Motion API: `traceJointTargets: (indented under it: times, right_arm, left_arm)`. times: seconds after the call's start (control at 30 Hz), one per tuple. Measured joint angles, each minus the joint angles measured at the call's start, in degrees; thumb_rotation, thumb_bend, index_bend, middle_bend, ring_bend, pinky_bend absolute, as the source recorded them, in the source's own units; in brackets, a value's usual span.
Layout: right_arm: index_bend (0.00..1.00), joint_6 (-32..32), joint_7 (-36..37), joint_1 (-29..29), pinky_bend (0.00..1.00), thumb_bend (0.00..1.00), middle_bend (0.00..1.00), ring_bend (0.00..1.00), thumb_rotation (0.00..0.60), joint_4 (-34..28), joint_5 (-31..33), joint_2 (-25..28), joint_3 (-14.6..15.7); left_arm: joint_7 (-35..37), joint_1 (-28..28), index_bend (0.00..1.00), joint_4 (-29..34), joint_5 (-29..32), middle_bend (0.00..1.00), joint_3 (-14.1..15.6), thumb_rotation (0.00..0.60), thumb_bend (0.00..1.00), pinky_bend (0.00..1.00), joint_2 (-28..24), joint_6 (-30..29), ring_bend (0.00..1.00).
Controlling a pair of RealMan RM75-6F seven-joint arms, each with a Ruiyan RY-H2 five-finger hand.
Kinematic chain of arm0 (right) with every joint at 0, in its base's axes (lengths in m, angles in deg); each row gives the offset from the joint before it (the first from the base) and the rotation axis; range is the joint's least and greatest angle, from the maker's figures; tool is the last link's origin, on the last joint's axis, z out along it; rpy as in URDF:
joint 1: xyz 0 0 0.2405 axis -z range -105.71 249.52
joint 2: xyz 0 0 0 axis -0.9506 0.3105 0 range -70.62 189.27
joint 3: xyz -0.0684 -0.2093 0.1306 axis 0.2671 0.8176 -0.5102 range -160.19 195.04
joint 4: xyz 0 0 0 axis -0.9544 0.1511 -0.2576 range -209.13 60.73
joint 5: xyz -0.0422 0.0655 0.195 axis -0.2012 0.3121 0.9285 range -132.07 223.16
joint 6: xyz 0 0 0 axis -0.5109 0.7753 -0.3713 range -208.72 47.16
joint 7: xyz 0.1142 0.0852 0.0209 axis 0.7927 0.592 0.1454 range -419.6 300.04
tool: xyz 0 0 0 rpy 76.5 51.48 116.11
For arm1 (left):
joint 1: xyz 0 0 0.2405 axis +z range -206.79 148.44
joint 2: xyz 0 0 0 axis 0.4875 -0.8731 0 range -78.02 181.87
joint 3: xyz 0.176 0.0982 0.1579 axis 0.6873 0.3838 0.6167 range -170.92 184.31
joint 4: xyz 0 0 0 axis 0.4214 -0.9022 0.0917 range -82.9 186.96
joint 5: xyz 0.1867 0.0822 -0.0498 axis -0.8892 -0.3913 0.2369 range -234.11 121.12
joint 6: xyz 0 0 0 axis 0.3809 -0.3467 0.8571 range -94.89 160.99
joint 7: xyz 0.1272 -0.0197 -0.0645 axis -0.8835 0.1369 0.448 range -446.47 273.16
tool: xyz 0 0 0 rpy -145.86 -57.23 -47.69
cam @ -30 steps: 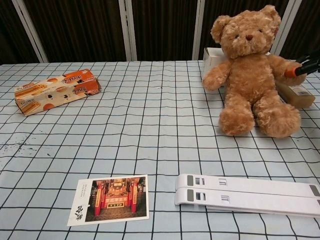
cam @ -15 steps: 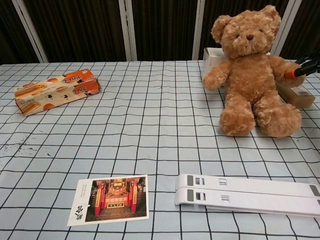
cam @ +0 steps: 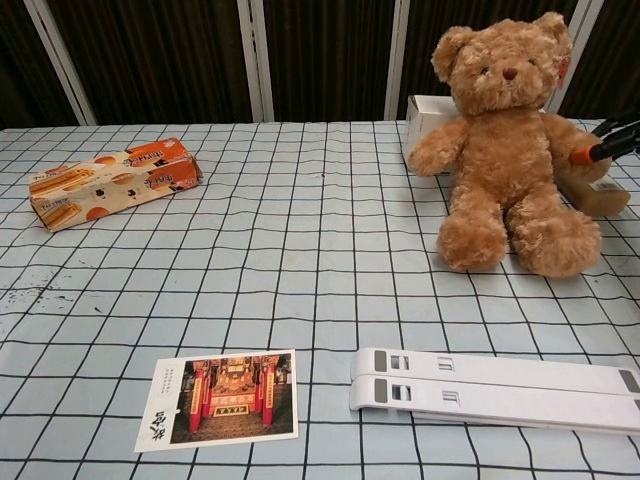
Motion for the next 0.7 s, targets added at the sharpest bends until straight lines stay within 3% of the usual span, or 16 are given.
traceJointTargets:
  times: [0.4,0.7]
  right_arm:
    - [0.54,-1.8,-0.3,1.1,0.0,0.29,0.53,0.37,0.6,2.4,0.9,-0.6,0.1]
    - [0.54,-0.1,-0.2,1.6,0.0,0.29,0.53,0.37,0.6,-0.9,-1.3,0.8,-0.5]
  left_arm:
    - [-0.5,-0.1,0.13,0.1,-0.1,0.0,0.2,0.6,0.24,0.03,0.3,-0.1,0.0]
    - [-1.0,-0.2,0.13,0.1,0.0,0.0,0.3,0.6,0.24,0.03,0.5,0.0,0.0]
